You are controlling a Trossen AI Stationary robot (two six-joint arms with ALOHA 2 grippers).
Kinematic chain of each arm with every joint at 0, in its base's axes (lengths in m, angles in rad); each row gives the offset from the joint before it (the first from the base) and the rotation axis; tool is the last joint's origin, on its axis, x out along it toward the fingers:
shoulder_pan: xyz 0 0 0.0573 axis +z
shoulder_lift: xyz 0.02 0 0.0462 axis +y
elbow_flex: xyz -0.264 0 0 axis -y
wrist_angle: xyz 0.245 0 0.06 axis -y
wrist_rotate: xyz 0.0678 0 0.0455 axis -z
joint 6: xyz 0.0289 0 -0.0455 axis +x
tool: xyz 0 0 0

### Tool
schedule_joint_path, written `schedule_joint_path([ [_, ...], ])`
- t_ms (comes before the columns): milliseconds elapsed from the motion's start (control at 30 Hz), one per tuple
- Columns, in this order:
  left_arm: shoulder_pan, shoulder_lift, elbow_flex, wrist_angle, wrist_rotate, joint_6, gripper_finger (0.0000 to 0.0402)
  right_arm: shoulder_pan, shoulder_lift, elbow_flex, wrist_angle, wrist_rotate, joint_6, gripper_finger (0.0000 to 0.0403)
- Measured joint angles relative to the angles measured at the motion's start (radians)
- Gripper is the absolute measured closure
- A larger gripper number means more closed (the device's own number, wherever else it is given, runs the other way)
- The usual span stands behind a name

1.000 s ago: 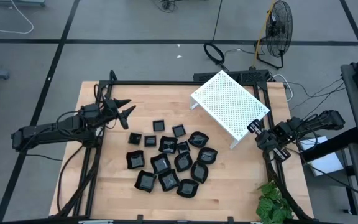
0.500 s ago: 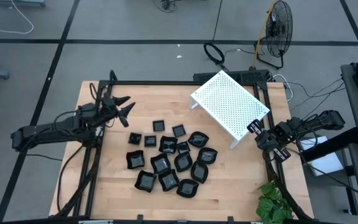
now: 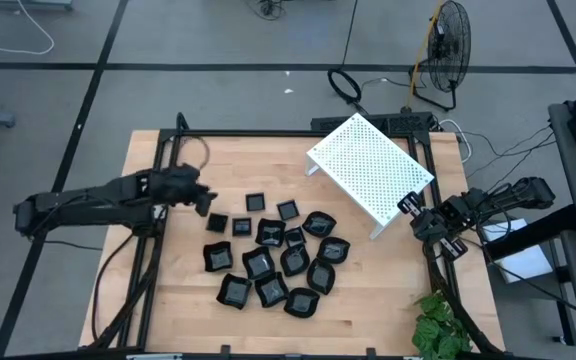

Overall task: Pick & Place Mini shaped plates
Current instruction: Put the black square plate on the shelf

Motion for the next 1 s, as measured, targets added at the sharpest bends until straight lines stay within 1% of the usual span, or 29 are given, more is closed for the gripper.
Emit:
schedule_joint_path([
  [67, 0.000, 0.081, 0.047, -0.143, 0.058, -0.101, 0.0215, 0.000, 0.000, 0.000, 0.000, 0.000, 0.000, 0.0403],
  [133, -0.006, 0.151, 0.066, -0.218, 0.121, -0.196, 0.0215, 0.000, 0.000, 0.000, 0.000, 0.000, 0.000, 0.0403],
  [167, -0.012, 0.185, 0.066, -0.238, 0.146, -0.230, 0.0215, 0.000, 0.000, 0.000, 0.000, 0.000, 0.000, 0.0403],
  [267, -0.040, 0.273, 0.046, -0.228, 0.196, -0.287, 0.0215, 0.000, 0.000, 0.000, 0.000, 0.000, 0.000, 0.0403],
  [333, -0.055, 0.324, 0.040, -0.228, 0.197, -0.313, 0.0215, 0.000, 0.000, 0.000, 0.000, 0.000, 0.000, 0.0403],
  [567, -0.058, 0.425, 0.040, -0.197, 0.096, -0.426, 0.0215, 0.000, 0.000, 0.000, 0.000, 0.000, 0.000, 0.0403],
  [867, -0.073, 0.533, 0.039, -0.065, 0.101, -0.437, 0.0215, 0.000, 0.000, 0.000, 0.000, 0.000, 0.000, 0.0403],
  [1000, -0.073, 0.570, 0.039, -0.066, 0.128, -0.440, 0.0215, 0.000, 0.000, 0.000, 0.000, 0.000, 0.000, 0.0403],
])
